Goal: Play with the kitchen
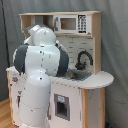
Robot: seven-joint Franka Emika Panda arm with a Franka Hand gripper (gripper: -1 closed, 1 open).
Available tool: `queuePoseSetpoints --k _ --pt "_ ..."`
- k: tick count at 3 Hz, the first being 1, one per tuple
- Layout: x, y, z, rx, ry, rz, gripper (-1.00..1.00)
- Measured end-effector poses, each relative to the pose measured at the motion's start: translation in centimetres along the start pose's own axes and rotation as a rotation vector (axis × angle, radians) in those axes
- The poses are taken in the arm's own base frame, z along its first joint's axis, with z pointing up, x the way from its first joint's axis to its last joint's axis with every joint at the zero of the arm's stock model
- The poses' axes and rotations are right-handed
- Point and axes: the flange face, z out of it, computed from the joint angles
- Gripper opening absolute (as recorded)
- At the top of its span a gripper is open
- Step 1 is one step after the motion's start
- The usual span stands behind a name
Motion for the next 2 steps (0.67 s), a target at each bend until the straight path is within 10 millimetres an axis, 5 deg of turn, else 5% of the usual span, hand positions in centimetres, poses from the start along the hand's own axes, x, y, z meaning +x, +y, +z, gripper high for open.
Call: queuePoseSetpoints --k 2 --pt "2.7 1.2 2.9 0.110 -0.013 0.022 1.00"
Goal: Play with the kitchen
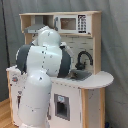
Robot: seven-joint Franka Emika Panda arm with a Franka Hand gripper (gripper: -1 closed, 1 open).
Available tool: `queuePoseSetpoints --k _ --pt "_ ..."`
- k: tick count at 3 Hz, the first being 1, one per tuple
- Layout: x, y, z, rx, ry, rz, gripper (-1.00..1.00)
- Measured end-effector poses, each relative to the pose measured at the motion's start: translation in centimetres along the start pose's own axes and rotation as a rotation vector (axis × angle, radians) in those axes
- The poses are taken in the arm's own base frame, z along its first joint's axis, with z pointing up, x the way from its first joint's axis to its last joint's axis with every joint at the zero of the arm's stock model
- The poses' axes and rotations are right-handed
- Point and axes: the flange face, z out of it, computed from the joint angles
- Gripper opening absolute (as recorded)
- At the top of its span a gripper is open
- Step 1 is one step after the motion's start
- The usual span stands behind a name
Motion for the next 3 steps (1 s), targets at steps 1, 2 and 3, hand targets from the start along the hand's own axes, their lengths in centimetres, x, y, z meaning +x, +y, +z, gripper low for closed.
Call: queuePoseSetpoints --k 1,2,3 --pt "-0.1 -0.7 1.5 0.027 -0.009 -0.007 1.00" --pt "-0.4 -1.5 2.9 0.051 -0.017 -0.019 1.00" --pt "-0.5 -2.2 4.1 0.074 -0.023 -0.026 1.00"
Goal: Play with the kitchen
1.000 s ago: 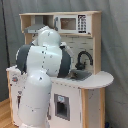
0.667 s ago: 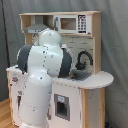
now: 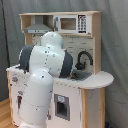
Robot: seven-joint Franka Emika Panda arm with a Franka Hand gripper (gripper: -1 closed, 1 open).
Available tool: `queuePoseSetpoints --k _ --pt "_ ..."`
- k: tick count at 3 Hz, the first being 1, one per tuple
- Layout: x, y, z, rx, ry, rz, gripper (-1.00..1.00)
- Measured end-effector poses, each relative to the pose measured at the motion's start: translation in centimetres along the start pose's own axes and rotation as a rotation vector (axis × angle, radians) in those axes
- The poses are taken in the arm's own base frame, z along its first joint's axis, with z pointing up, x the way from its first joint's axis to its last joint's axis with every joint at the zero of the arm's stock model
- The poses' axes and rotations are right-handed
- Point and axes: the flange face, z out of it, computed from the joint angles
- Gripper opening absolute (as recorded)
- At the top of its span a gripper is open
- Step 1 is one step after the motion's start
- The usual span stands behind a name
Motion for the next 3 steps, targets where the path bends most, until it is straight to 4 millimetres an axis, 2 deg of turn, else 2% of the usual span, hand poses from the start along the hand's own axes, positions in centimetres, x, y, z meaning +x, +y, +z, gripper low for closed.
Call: queuePoseSetpoints --k 2,3 --pt "0.9 1.0 2.7 0.082 -0.073 0.023 1.00" --pt "0.6 0.6 3.5 0.091 -0.093 0.015 1.00"
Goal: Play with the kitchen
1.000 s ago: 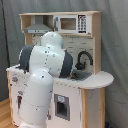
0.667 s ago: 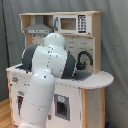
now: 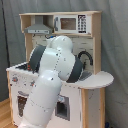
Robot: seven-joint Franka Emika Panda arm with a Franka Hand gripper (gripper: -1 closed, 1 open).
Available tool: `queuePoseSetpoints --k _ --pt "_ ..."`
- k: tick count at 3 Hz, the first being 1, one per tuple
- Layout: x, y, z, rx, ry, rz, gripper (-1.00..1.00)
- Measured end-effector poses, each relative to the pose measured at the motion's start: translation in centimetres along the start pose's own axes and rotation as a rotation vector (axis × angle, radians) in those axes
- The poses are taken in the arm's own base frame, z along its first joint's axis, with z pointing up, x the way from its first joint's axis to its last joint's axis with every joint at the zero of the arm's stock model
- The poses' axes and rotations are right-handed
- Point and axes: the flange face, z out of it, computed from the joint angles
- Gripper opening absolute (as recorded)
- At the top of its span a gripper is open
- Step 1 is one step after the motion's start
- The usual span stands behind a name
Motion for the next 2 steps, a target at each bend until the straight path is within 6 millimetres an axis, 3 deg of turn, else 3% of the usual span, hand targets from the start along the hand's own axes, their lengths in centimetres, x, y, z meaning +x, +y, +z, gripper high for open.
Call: queuePoseSetpoints --k 1,2 --pt "-0.1 -0.1 0.1 0.001 -0.003 -0.002 -1.00" --pt "-1.0 -1.9 -0.1 0.022 -0.011 -0.030 -1.00"
